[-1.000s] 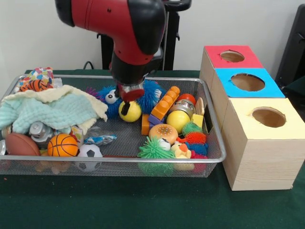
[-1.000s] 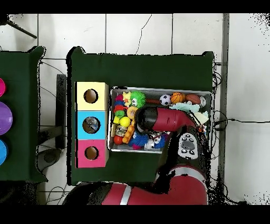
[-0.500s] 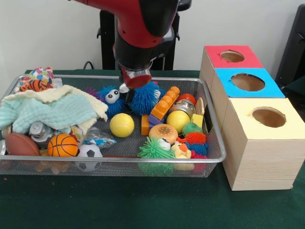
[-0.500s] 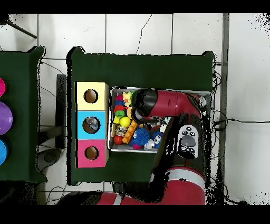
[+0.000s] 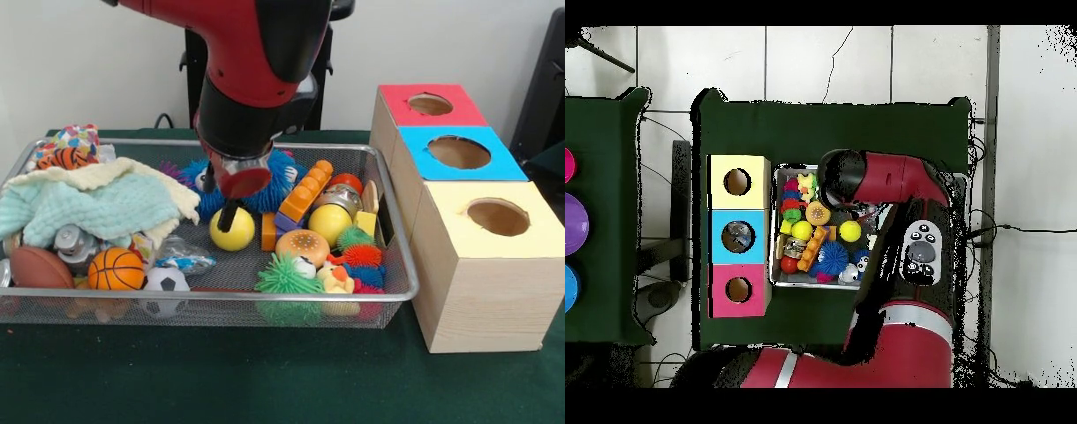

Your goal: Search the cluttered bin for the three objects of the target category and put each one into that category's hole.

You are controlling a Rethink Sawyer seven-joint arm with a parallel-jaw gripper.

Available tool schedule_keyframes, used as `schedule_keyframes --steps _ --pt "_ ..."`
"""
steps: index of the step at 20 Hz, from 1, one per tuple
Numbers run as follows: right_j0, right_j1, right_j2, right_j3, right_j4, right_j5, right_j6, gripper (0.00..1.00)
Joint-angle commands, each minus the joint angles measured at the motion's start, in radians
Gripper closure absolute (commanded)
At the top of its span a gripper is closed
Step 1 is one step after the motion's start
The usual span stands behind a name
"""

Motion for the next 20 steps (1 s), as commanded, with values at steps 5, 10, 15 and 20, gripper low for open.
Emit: schedule_keyframes --steps 5,10,15,20 --pt "-0.019 0.120 0.010 -0.105 0.001 -0.068 0.090 0.00" --pt "-0.039 0.137 0.018 -0.122 0.000 -0.068 0.051 0.00" --pt "-0.045 0.145 0.036 -0.116 0.011 -0.118 0.054 0.00" --pt "-0.041 0.134 0.049 -0.098 0.029 -0.137 0.057 0.00"
